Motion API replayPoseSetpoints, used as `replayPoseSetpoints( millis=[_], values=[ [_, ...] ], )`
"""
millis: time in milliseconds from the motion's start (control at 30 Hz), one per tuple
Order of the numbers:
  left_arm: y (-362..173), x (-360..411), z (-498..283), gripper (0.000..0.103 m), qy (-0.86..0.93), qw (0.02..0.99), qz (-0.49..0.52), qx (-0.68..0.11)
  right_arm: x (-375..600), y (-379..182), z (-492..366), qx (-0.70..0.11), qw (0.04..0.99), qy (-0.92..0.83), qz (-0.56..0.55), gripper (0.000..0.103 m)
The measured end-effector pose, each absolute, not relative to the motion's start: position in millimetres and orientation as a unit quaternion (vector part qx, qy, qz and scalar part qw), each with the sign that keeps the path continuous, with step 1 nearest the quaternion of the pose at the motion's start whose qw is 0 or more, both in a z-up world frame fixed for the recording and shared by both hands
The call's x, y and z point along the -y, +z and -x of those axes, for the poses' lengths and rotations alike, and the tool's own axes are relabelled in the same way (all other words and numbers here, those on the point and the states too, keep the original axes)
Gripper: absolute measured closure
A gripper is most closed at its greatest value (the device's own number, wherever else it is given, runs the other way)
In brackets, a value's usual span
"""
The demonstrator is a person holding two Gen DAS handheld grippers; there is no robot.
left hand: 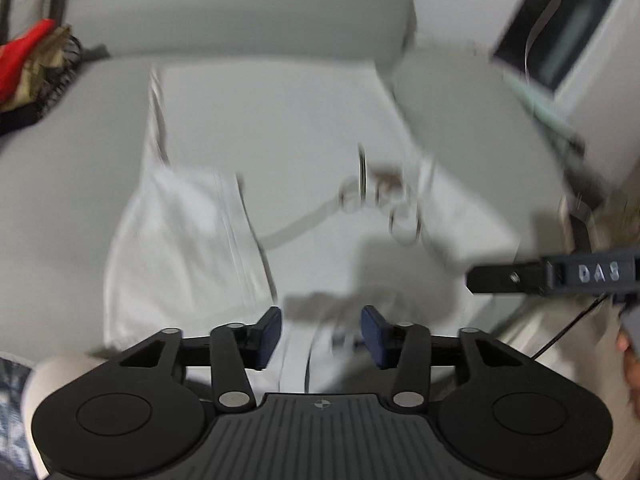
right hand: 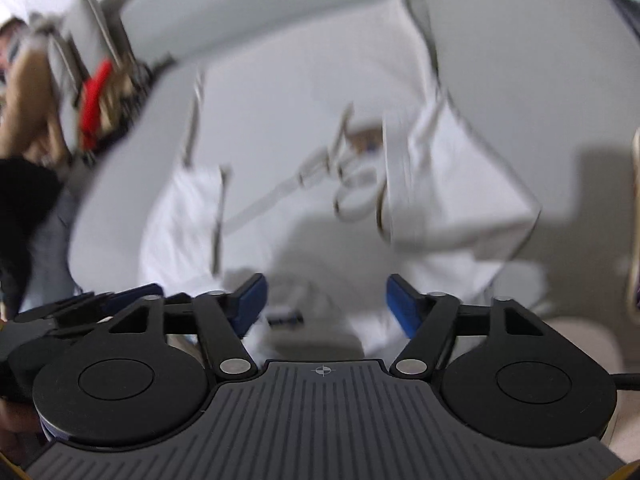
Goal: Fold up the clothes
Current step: 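Move both open tools to the T-shirt hem, then grasp the hem with both tools, fold it over toward the collar, release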
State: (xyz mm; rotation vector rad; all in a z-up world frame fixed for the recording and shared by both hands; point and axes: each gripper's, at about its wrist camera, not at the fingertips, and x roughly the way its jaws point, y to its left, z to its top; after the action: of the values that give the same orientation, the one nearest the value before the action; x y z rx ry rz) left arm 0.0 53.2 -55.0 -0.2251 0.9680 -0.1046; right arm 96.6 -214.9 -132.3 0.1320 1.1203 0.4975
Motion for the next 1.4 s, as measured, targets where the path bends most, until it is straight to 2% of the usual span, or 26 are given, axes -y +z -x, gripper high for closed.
replayPoseSetpoints(
  millis=[100, 200, 267, 333, 367, 433, 467, 600, 633, 700, 800, 833, 1033, 1133, 1167, 1233, 1300, 1400],
  values=[
    [-24, -75, -14, 0.039, -0.025, 0.891, 0.139, -0.431, 218, -104, -118, -0.506, 0.827, 0.233, -0.072, 0.020],
    [-11, -96, -42, 0.034, -0.004, 0.898, 0.156, -0.411, 223, -91, -150, -0.498, 0.835, 0.218, -0.081, 0.019],
    [-11, -112, -64, 0.034, 0.017, 0.899, 0.165, -0.406, 222, -93, -177, -0.499, 0.838, 0.205, -0.081, 0.019],
    [-24, -132, -91, 0.042, 0.027, 0.891, 0.186, -0.414, 221, -102, -206, -0.508, 0.835, 0.193, -0.088, 0.022],
    [-32, -142, -104, 0.045, 0.030, 0.884, 0.199, -0.421, 219, -110, -221, -0.514, 0.830, 0.193, -0.095, 0.030],
    [-47, -160, -126, 0.070, 0.041, 0.873, 0.213, -0.436, 215, -125, -250, -0.525, 0.820, 0.197, -0.111, 0.045],
    [-54, -170, -138, 0.073, 0.047, 0.867, 0.221, -0.444, 212, -133, -265, -0.527, 0.818, 0.198, -0.119, 0.047],
    [-69, -208, -179, 0.069, 0.058, 0.868, 0.242, -0.430, 198, -163, -324, -0.520, 0.820, 0.191, -0.146, 0.047],
    [-74, -218, -190, 0.063, 0.060, 0.869, 0.247, -0.424, 194, -171, -340, -0.517, 0.822, 0.185, -0.151, 0.047],
    [-83, -235, -213, 0.059, 0.077, 0.872, 0.250, -0.415, 185, -188, -373, -0.515, 0.825, 0.174, -0.155, 0.046],
    [-106, -257, -248, 0.058, 0.084, 0.872, 0.246, -0.415, 170, -217, -421, -0.520, 0.827, 0.160, -0.143, 0.048],
    [-114, -265, -259, 0.058, 0.088, 0.870, 0.243, -0.420, 164, -226, -437, -0.522, 0.827, 0.156, -0.139, 0.052],
    [-156, -305, -313, 0.058, 0.087, 0.869, 0.242, -0.423, 162, -258, -507, -0.507, 0.835, 0.134, -0.163, 0.052],
    [-168, -319, -331, 0.059, 0.069, 0.872, 0.260, -0.409, 170, -270, -532, -0.497, 0.836, 0.117, -0.202, 0.053],
    [-169, -321, -337, 0.060, 0.064, 0.874, 0.261, -0.405, 171, -274, -539, -0.493, 0.834, 0.117, -0.216, 0.059],
    [-171, -325, -347, 0.064, 0.051, 0.878, 0.265, -0.396, 168, -278, -549, -0.485, 0.832, 0.133, -0.232, 0.060],
    [-172, -328, -357, 0.067, 0.038, 0.879, 0.266, -0.393, 159, -280, -559, -0.481, 0.832, 0.154, -0.229, 0.060],
    [-171, -326, -370, 0.075, 0.020, 0.882, 0.251, -0.399, 138, -281, -569, -0.479, 0.844, 0.172, -0.171, 0.061]
  ],
)
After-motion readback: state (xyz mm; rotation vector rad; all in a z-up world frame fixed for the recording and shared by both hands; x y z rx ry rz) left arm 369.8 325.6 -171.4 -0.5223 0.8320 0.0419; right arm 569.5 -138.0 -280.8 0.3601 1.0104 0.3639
